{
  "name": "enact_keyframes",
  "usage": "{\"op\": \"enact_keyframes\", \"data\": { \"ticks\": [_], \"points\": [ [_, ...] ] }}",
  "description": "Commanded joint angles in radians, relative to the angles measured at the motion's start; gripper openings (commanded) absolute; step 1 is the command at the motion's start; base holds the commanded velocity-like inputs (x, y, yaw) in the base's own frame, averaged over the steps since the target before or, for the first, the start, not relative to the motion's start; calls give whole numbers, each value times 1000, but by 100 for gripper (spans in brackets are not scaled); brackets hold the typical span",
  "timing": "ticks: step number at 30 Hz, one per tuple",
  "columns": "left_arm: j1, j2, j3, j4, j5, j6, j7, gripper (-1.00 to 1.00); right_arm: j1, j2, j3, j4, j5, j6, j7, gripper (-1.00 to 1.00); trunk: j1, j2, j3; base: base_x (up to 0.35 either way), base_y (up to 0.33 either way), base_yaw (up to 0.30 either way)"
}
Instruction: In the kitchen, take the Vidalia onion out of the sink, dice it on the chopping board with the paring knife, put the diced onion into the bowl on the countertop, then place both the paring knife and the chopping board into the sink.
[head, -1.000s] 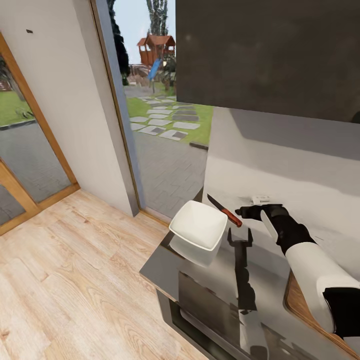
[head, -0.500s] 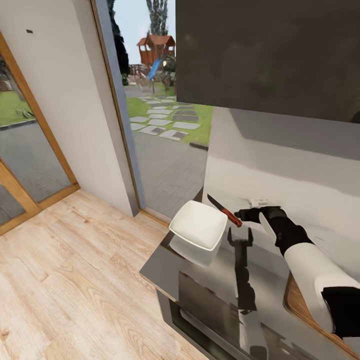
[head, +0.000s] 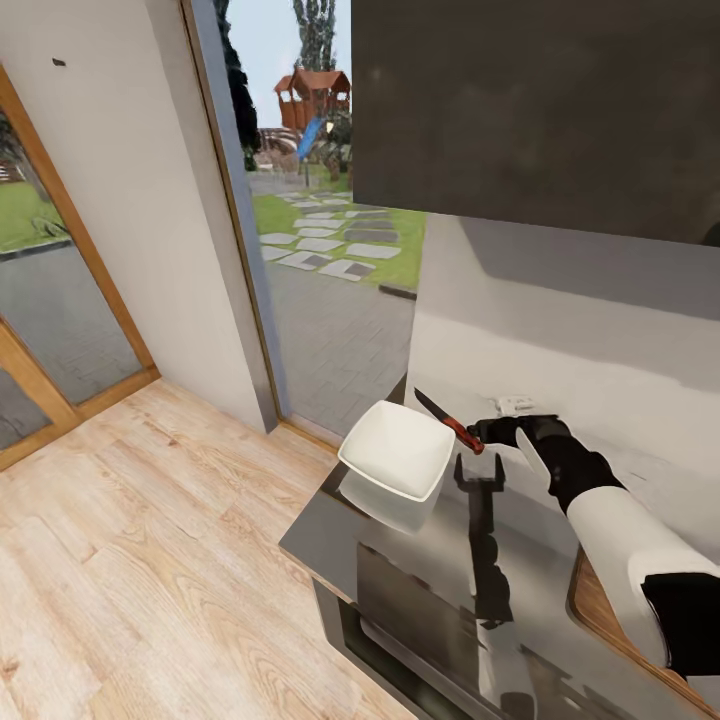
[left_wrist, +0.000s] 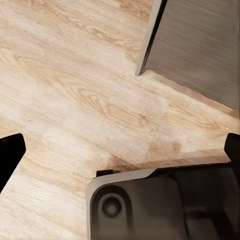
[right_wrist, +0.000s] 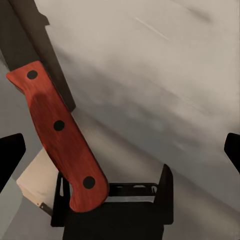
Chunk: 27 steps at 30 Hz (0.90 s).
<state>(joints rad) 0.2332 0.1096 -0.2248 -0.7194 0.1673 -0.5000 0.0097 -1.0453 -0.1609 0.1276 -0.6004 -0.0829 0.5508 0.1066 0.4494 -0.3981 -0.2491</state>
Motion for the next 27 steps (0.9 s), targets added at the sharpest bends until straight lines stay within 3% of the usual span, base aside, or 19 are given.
{"op": "enact_keyframes", "data": {
  "ticks": [1,27],
  "points": [
    [0,-7,-7,3,10,-2,1,100,-1,-1,6,-1,-8,5,-2,100,1,-2,-2,0,0,0],
    [0,-11,-8,5,9,-2,1,100,-1,0,6,-1,-8,4,-3,100,1,-2,-21,0,0,72]
  ]
}}
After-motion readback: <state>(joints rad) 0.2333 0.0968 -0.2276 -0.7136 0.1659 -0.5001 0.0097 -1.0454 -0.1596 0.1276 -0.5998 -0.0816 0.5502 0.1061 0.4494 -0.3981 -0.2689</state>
